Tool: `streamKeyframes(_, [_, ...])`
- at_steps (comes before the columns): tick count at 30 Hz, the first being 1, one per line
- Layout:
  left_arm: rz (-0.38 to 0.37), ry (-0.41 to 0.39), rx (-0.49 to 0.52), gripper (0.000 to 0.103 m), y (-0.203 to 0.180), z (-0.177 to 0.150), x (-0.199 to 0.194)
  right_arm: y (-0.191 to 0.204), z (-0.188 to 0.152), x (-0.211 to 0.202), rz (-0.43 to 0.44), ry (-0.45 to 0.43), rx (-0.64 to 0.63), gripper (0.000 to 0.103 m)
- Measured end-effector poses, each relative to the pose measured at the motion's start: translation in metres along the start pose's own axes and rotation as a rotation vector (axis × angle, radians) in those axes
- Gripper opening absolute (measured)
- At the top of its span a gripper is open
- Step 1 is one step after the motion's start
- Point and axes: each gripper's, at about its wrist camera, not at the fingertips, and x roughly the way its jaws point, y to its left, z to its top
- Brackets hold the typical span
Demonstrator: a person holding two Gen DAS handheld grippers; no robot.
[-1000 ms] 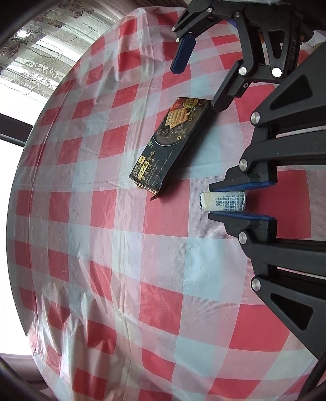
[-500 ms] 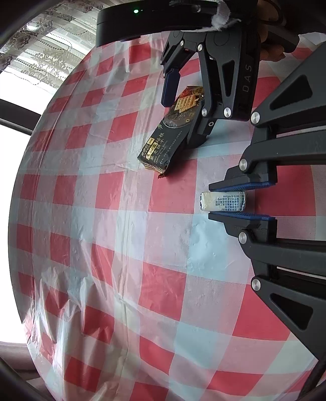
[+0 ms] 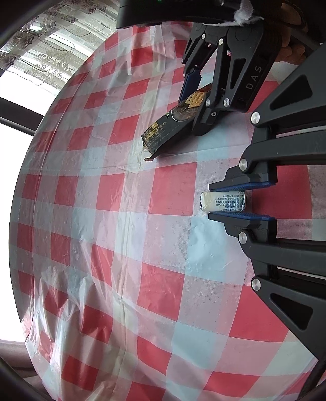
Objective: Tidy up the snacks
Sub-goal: 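Grasp the dark cracker packet with the right tool while the left tool holds the white stick, then carry the white stick and cracker packet over the white box with both tools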
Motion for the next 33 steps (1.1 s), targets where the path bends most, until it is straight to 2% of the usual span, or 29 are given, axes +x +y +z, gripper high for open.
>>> streamKeyframes(21, [-0.079,0.027,0.094,0.015,-0.046,-0.037,-0.032,-0.024,-0.111,-0.071,-0.086,0.060,0.186,0.054])
streamKeyframes(33, [-0.117,0.025,0.151,0.015,-0.081,-0.062,-0.057,-0.057,-0.155,-0.130,-0.140,-0.001,0.296,0.054])
